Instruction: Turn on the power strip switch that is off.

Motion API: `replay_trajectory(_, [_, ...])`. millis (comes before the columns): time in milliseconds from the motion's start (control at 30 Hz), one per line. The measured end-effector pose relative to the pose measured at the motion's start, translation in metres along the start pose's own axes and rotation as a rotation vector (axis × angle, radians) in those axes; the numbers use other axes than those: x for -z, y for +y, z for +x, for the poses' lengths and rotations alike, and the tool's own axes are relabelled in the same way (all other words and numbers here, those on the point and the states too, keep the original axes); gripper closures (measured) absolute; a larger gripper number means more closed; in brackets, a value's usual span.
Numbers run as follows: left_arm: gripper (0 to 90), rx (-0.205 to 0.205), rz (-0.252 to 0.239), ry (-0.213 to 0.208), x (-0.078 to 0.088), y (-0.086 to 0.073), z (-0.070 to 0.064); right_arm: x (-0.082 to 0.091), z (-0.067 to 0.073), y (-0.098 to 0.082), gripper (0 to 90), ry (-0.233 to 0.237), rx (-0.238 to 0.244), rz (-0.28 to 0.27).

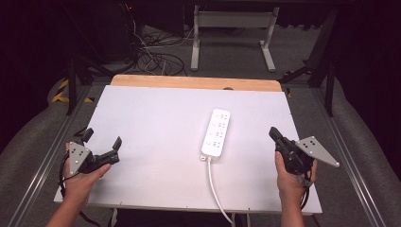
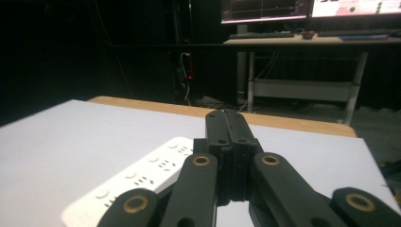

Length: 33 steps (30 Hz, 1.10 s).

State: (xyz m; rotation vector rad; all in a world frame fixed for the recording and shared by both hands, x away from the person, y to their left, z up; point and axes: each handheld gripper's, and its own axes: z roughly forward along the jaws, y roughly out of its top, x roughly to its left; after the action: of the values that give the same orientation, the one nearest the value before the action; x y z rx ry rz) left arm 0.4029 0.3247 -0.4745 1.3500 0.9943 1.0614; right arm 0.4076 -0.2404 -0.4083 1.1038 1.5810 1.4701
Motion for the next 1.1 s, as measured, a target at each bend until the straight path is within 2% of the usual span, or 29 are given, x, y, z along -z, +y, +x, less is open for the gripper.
replay_trajectory(167, [1.3, -0.007, 0.006, -0.003, 0.0, 0.0, 0.0, -0.004, 0.011, 0.012, 90.0, 0.003, 0.027, 0.039])
replay_trajectory(367, [1.5, -0.017, 0.008, -0.009, 0.0, -0.001, -0.001, -0.032, 0.039, 0.017, 90.0, 0.04, 0.058, 0.107])
replay_trajectory(633, [1.7, -0.018, 0.011, -0.011, 0.001, -0.001, 0.0, -0.068, 0.077, 0.013, 90.0, 0.098, 0.134, 0.222])
replay_trajectory(700, [1.8, -0.014, 0.009, -0.016, 0.001, -0.001, -0.001, -0.071, 0.08, 0.011, 90.0, 0.104, 0.139, 0.233])
replay_trajectory(900, [2.1, -0.029, 0.012, -0.019, 0.003, -0.001, -0.002, -0.095, 0.097, -0.002, 90.0, 0.149, 0.161, 0.328])
replay_trajectory(1100, [2.2, -0.028, 0.013, -0.015, 0.005, -0.002, 0.0, -0.114, 0.107, -0.013, 90.0, 0.177, 0.18, 0.396])
